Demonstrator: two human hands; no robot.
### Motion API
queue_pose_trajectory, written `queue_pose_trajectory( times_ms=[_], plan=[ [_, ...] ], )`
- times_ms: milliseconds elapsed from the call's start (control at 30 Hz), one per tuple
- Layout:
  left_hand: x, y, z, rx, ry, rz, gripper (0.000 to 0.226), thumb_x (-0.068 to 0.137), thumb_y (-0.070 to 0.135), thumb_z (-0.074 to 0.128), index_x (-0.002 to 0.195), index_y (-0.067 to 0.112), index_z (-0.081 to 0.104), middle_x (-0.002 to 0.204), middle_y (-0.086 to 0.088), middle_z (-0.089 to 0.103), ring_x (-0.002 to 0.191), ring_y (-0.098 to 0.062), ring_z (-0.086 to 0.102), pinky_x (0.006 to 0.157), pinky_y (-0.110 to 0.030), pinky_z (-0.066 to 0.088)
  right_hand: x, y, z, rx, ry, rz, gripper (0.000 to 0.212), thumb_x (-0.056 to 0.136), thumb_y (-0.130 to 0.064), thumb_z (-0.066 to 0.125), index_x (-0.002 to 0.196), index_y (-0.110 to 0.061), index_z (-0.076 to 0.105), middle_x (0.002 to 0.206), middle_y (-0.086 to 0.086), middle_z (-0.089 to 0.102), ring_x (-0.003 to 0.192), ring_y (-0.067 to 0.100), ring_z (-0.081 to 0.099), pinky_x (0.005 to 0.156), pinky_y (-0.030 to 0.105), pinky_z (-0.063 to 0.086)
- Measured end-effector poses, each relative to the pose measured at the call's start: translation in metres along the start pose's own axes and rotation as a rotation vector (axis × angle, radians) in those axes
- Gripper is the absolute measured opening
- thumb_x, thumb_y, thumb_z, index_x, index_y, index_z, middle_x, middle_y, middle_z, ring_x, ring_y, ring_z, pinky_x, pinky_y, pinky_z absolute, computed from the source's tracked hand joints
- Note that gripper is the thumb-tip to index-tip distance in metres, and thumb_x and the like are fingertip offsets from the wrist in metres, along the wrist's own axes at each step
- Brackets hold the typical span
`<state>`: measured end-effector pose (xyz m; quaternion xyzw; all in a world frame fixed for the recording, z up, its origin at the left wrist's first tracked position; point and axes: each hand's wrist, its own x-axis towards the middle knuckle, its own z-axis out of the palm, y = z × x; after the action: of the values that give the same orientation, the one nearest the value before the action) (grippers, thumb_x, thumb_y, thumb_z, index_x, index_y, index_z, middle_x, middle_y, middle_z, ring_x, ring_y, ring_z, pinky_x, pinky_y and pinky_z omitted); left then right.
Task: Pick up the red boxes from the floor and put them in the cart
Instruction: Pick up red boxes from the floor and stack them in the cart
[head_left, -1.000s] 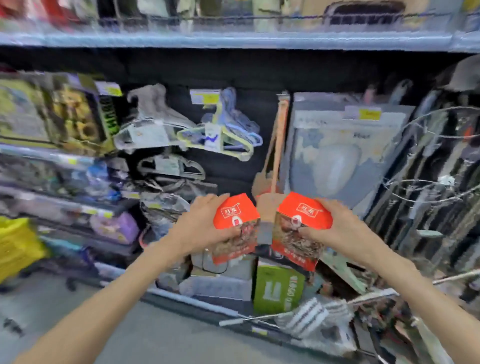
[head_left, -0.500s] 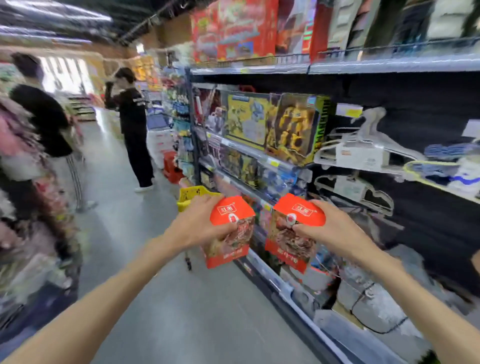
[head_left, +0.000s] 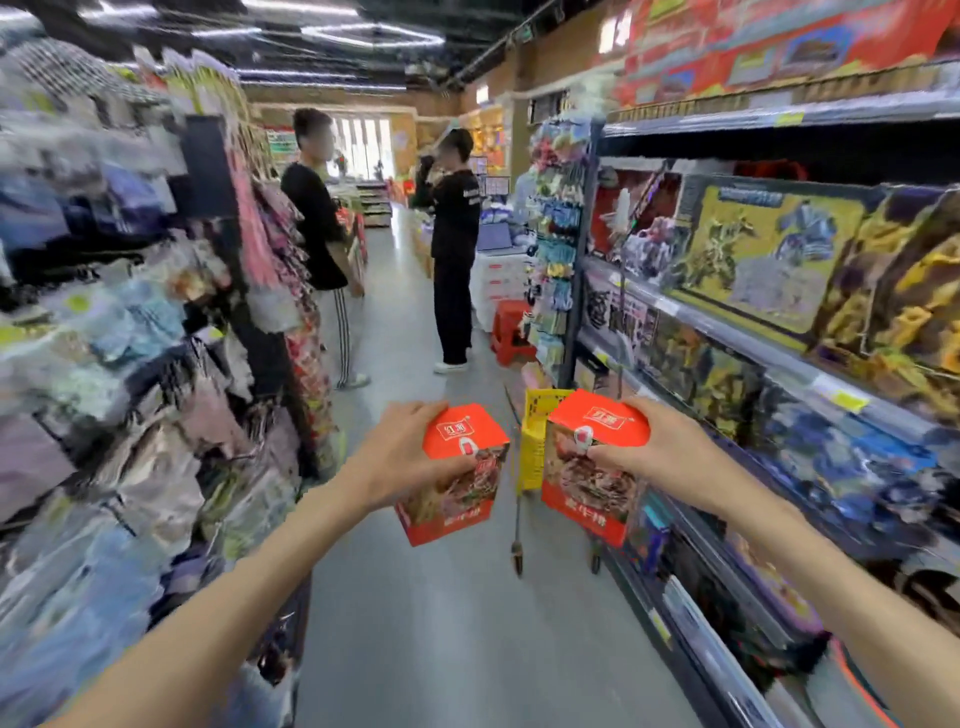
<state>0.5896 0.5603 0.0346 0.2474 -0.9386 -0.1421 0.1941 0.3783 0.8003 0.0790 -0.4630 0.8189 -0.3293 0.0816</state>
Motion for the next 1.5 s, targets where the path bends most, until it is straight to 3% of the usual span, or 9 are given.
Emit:
queue_pose_trajectory(
  times_ms=[67, 167, 433, 533, 900, 1067, 1200, 1367, 1500],
  plan=[
    [0.040, -0.027, 0.000, 0.013, 0.010, -0.021, 0.101, 0.069, 0.081, 0.057, 0.146, 0.017, 0.040, 0.131, -0.006, 0.054, 0.119, -0.022, 0.045, 0.102, -0.038, 0.039, 0.058, 0.002, 0.012, 0.005, -0.029, -0.010, 0.070, 0.063, -0.073, 0.074, 0.117, -0.036, 0.050, 0.105, -0.015, 0.061, 0.089, 0.004, 0.061, 0.079, 0.036, 0.056],
    [0.100, -0.064, -0.004, 0.017, 0.013, -0.050, 0.093, 0.074, 0.074, 0.064, 0.145, 0.019, 0.040, 0.131, -0.004, 0.052, 0.120, -0.021, 0.043, 0.102, -0.037, 0.037, 0.143, 0.003, 0.024, 0.009, -0.041, -0.024, 0.078, 0.054, -0.086, 0.070, 0.112, -0.037, 0.052, 0.100, -0.016, 0.064, 0.085, 0.004, 0.064, 0.078, 0.039, 0.058],
    [0.254, -0.175, -0.010, 0.033, 0.064, -0.112, 0.100, 0.071, 0.082, 0.055, 0.148, 0.020, 0.036, 0.130, -0.002, 0.051, 0.123, -0.019, 0.041, 0.104, -0.037, 0.036, 0.356, -0.011, 0.070, -0.009, -0.058, -0.087, 0.074, 0.060, -0.084, 0.070, 0.110, -0.031, 0.055, 0.097, -0.012, 0.064, 0.083, 0.009, 0.064, 0.074, 0.044, 0.057],
    [0.314, -0.223, -0.002, 0.032, 0.069, -0.107, 0.102, 0.069, 0.084, 0.051, 0.146, 0.018, 0.039, 0.126, -0.002, 0.052, 0.119, -0.020, 0.043, 0.102, -0.039, 0.038, 0.432, -0.008, 0.096, -0.001, -0.065, -0.081, 0.082, 0.059, -0.084, 0.070, 0.120, -0.032, 0.052, 0.102, -0.013, 0.062, 0.086, 0.009, 0.064, 0.074, 0.043, 0.059],
    [0.584, -0.384, 0.028, 0.006, -0.037, 0.062, 0.095, 0.073, 0.074, 0.064, 0.148, 0.023, 0.036, 0.125, 0.002, 0.051, 0.116, -0.018, 0.044, 0.099, -0.035, 0.039, 0.683, -0.005, 0.153, 0.011, 0.013, 0.055, 0.066, 0.063, -0.075, 0.074, 0.109, -0.037, 0.047, 0.105, -0.014, 0.057, 0.089, 0.008, 0.061, 0.081, 0.041, 0.056],
    [0.718, -0.413, 0.062, -0.024, -0.097, 0.164, 0.094, 0.070, 0.076, 0.062, 0.146, 0.025, 0.039, 0.125, 0.004, 0.053, 0.113, -0.017, 0.046, 0.096, -0.034, 0.041, 0.780, 0.032, 0.155, -0.018, 0.113, 0.159, 0.078, 0.055, -0.085, 0.070, 0.114, -0.038, 0.051, 0.110, -0.015, 0.058, 0.094, 0.006, 0.060, 0.084, 0.036, 0.055],
    [0.828, -0.423, 0.113, -0.060, -0.163, 0.268, 0.096, 0.068, 0.078, 0.063, 0.144, 0.022, 0.043, 0.126, 0.000, 0.056, 0.114, -0.019, 0.049, 0.096, -0.035, 0.043, 0.846, 0.078, 0.151, -0.043, 0.171, 0.256, 0.076, 0.056, -0.084, 0.071, 0.112, -0.037, 0.052, 0.110, -0.014, 0.059, 0.094, 0.006, 0.060, 0.086, 0.036, 0.053],
    [0.957, -0.410, 0.189, -0.081, -0.244, 0.426, 0.105, 0.064, 0.083, 0.055, 0.146, 0.017, 0.042, 0.131, -0.001, 0.053, 0.121, -0.022, 0.048, 0.103, -0.037, 0.039, 0.921, 0.151, 0.135, -0.073, 0.248, 0.366, 0.079, 0.057, -0.082, 0.069, 0.116, -0.032, 0.051, 0.108, -0.009, 0.057, 0.091, 0.007, 0.058, 0.084, 0.036, 0.053],
    [1.049, -0.391, 0.248, -0.090, -0.359, 0.523, 0.105, 0.066, 0.084, 0.058, 0.147, 0.022, 0.037, 0.134, 0.000, 0.050, 0.121, -0.020, 0.046, 0.103, -0.037, 0.040, 0.963, 0.205, 0.119, -0.116, 0.297, 0.486, 0.093, 0.057, -0.086, 0.065, 0.128, -0.027, 0.050, 0.116, -0.007, 0.056, 0.097, 0.012, 0.057, 0.087, 0.036, 0.051]
  ],
)
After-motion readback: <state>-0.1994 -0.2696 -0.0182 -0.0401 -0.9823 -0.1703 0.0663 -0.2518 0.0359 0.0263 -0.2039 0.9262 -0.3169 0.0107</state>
